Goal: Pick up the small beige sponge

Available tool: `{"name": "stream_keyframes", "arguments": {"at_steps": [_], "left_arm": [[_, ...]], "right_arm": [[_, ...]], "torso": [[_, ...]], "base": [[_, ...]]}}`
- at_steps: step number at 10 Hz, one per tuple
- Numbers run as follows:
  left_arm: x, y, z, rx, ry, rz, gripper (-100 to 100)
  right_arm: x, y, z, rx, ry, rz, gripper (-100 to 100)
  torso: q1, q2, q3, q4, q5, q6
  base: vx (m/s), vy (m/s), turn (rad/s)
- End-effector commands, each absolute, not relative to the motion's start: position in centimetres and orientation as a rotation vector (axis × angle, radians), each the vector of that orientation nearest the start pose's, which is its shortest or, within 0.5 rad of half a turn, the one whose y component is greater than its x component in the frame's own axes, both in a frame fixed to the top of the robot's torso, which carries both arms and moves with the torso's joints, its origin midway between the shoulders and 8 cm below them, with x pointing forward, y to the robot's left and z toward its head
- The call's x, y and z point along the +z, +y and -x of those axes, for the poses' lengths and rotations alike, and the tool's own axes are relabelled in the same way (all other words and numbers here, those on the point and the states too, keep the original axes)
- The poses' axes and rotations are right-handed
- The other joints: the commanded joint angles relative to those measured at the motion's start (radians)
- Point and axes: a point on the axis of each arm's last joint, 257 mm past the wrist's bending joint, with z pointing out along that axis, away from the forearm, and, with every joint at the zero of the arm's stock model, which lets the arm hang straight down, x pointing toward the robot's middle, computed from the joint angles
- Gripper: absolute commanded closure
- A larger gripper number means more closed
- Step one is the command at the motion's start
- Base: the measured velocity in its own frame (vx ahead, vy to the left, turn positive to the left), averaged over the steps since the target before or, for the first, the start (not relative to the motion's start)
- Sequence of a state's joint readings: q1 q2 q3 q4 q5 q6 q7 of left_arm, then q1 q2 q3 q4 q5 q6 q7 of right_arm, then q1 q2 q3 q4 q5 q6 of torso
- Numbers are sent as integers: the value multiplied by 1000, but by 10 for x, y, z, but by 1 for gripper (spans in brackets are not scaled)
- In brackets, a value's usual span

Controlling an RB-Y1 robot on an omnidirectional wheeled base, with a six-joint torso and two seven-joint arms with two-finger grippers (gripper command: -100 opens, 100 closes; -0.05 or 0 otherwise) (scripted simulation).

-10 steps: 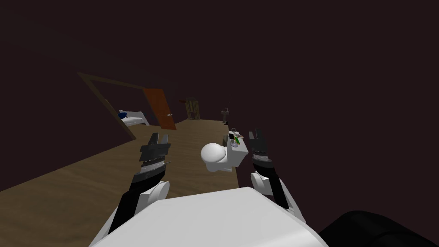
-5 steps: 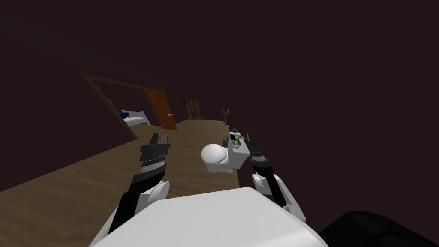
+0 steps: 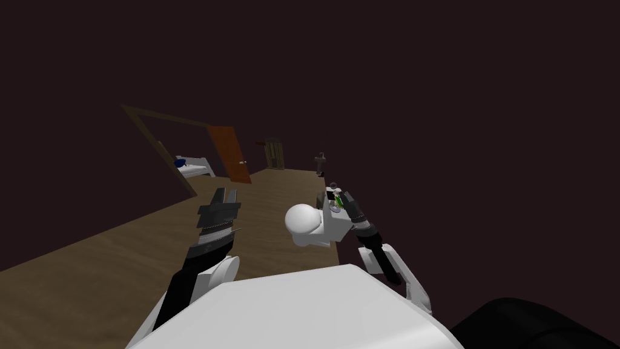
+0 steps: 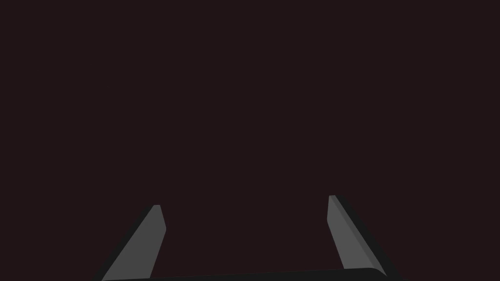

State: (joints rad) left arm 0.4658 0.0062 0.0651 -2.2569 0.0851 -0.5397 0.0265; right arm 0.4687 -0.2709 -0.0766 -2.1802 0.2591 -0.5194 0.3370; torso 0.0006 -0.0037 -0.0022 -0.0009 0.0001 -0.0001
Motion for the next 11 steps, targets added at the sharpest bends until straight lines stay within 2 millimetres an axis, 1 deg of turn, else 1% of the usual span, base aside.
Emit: {"name": "stream_keyframes", "arguments": {"at_steps": [1, 3, 4, 7, 8, 10, 11], "left_arm": [[34, 307, -338, -1337, 517, 667, 0], [34, 307, -338, -1337, 517, 667, 0], [34, 307, -338, -1337, 517, 667, 0], [34, 307, -338, -1337, 517, 667, 0], [34, 307, -338, -1337, 517, 667, 0], [34, 307, -338, -1337, 517, 667, 0], [34, 307, -338, -1337, 517, 667, 0]], "right_arm": [[-23, -257, -368, 692, 1028, -89, -100], [-46, -255, -375, 581, 1101, 26, -100], [-47, -254, -375, 574, 1101, 31, -100], [-85, -256, -383, 407, 1199, 213, -100], [-86, -256, -383, 391, 1200, 229, -100], [-113, -261, -387, 284, 1255, 355, -100], [-114, -260, -387, 270, 1255, 370, -100]], "torso": [[0, 0, 0, 0, 0, 0], [-1, 1, 1, 0, 0, 0], [-1, 1, 1, 0, 0, 0], [0, 1, 1, 0, 0, 0], [0, 0, 0, 0, 0, 0], [0, 1, 1, 0, 0, 0], [0, 1, 0, 0, 0, 0]], "base": [[34, 9, 12], [38, 2, 28], [36, 2, 11], [40, 12, 33], [41, 10, 7], [40, 9, 27], [32, 3, 12]]}}
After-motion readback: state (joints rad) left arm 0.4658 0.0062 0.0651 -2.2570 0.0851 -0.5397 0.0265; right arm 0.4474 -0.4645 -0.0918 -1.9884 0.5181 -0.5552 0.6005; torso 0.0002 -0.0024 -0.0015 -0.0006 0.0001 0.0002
